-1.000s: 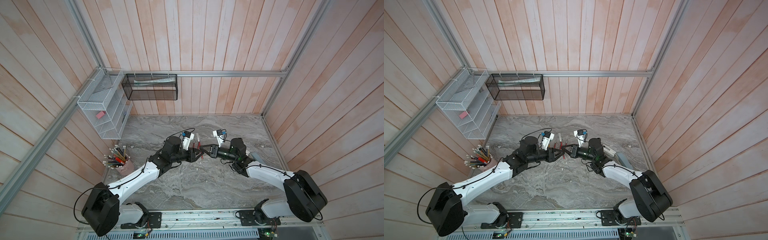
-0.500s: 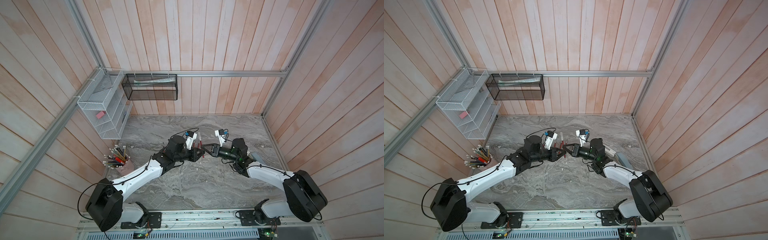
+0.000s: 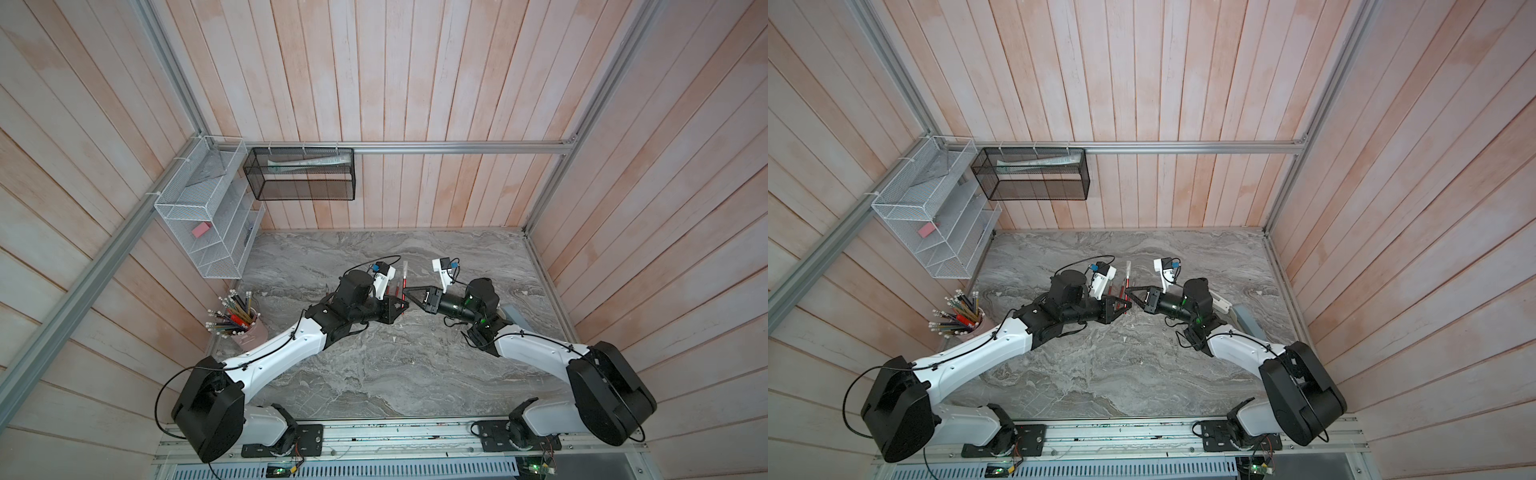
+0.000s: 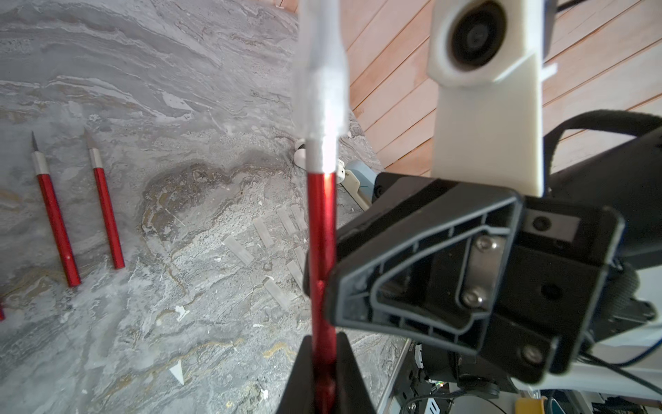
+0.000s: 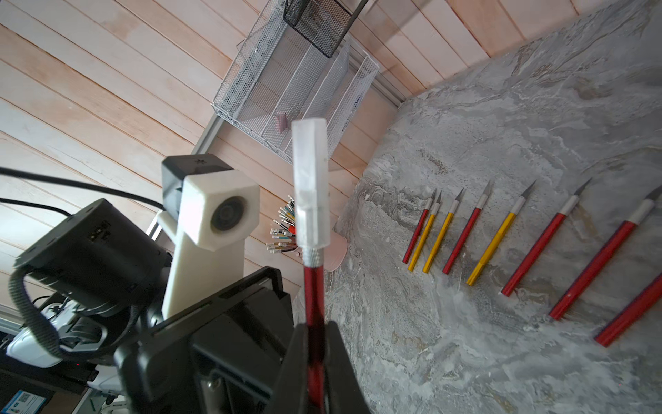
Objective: Remove protective caps from carving knives
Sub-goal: Pick up the carving knife from the center of the board, then remove the protective sleeve from the carving knife.
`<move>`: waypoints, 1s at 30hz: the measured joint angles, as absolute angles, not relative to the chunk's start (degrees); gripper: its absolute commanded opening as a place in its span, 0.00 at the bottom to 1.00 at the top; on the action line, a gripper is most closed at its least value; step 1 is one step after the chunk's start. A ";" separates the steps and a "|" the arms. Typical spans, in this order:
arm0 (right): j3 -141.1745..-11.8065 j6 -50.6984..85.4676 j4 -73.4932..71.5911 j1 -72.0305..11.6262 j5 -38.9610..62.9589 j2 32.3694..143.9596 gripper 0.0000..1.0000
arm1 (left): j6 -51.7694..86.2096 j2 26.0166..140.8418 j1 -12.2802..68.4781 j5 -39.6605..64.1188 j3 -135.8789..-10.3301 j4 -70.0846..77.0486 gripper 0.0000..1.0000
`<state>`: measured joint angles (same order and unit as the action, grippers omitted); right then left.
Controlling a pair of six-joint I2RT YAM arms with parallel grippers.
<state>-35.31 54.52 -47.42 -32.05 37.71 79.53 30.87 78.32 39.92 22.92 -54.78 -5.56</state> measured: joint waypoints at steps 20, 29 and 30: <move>-43.77 51.29 -39.77 -27.38 37.58 79.55 0.44 | 30.13 78.48 39.92 20.84 -55.59 -6.70 0.00; -51.66 46.44 -33.23 -27.05 37.56 84.62 0.40 | 29.74 78.48 39.92 20.69 -55.59 -6.90 0.00; -51.94 46.33 -32.86 -27.03 37.63 85.27 0.37 | 29.76 78.48 39.92 20.67 -55.59 -6.90 0.00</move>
